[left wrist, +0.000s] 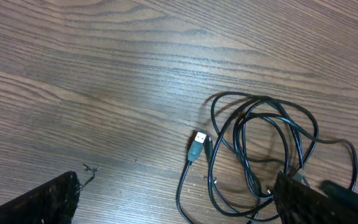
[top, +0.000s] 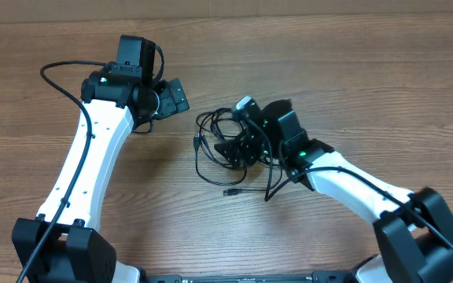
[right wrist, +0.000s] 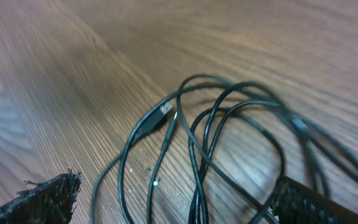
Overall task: Untangle cables
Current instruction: 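Lower the right gripper back onto the cable pile at center, then grasp cables with the right gripper and lift them up rightward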
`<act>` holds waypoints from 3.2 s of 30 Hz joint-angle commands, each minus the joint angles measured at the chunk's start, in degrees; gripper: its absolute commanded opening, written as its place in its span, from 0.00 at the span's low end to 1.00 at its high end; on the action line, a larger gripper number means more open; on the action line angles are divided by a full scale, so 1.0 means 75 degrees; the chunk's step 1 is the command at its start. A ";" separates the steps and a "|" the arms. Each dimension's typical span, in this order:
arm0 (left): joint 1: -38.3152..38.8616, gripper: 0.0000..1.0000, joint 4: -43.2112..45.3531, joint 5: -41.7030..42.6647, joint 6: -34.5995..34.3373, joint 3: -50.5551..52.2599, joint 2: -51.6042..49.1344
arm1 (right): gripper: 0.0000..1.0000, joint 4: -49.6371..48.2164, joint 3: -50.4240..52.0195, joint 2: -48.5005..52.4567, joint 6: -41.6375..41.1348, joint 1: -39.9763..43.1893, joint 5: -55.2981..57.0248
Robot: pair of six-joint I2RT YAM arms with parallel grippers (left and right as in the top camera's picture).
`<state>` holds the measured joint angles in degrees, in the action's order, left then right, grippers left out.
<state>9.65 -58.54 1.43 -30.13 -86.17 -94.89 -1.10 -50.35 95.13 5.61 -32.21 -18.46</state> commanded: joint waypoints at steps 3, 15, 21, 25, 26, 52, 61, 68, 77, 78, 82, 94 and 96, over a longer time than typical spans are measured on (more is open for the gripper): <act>-0.0032 1.00 0.0012 -0.0052 -0.0157 -0.0026 -0.0047 | 0.97 -0.0300 -0.0096 0.0775 0.0775 -0.0274 0.0230; -0.0032 1.00 0.0012 -0.0052 -0.0154 -0.0026 -0.0047 | 0.77 -0.1043 -0.0096 0.1390 0.1518 -0.0315 0.0254; -0.0032 1.00 0.0015 -0.0052 -0.0157 -0.0026 -0.0047 | 0.77 -0.1559 -0.0096 0.1749 0.1574 -0.0315 0.0391; -0.0032 1.00 0.0012 -0.0052 -0.0157 -0.0026 -0.0047 | 0.77 -0.1833 -0.0096 0.1955 0.1751 -0.0315 0.0694; -0.0032 1.00 0.0012 -0.0052 -0.0157 -0.0026 -0.0047 | 0.77 -0.1915 -0.0096 0.2022 0.1760 -0.0315 0.0726; -0.0032 0.99 0.0012 -0.0052 -0.0157 -0.0026 -0.0047 | 0.04 -0.2498 -0.0099 0.1530 0.0956 -0.0312 0.0968; -0.0032 1.00 0.0012 -0.0052 -0.0157 -0.0026 -0.0047 | 0.04 -0.1405 -0.0099 -0.0501 -0.1166 -0.0283 0.0973; -0.0032 0.99 0.0012 -0.0052 -0.0157 -0.0026 -0.0047 | 0.04 -0.0624 -0.0099 -0.2445 -0.2457 -0.0283 0.0947; -0.0032 1.00 0.0012 -0.0052 -0.0154 -0.0026 -0.0047 | 0.04 -0.0557 -0.0099 -0.4025 -0.3436 -0.0283 0.0577; -0.0032 1.00 0.0012 -0.0052 -0.0157 -0.0026 -0.0047 | 0.04 -0.0557 -0.0099 -0.4036 -0.3439 -0.0280 0.0597; -0.0032 0.99 0.0012 -0.0052 -0.0157 -0.0026 -0.0047 | 0.04 -0.0428 -0.0099 -0.4019 -0.3582 -0.0245 0.0592; -0.0032 1.00 0.0012 -0.0052 -0.0157 -0.0026 -0.0047 | 0.04 -0.0321 -0.0099 -0.4019 -0.5077 0.0105 0.0157; -0.0032 0.99 0.0160 -0.0050 -0.0160 -0.0026 -0.0047 | 0.04 -0.0323 -0.0099 -0.4019 -0.5313 0.0163 -0.0015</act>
<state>9.65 -58.50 1.43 -30.13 -86.17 -94.89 -3.20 -50.35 65.56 -29.26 -32.08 -15.75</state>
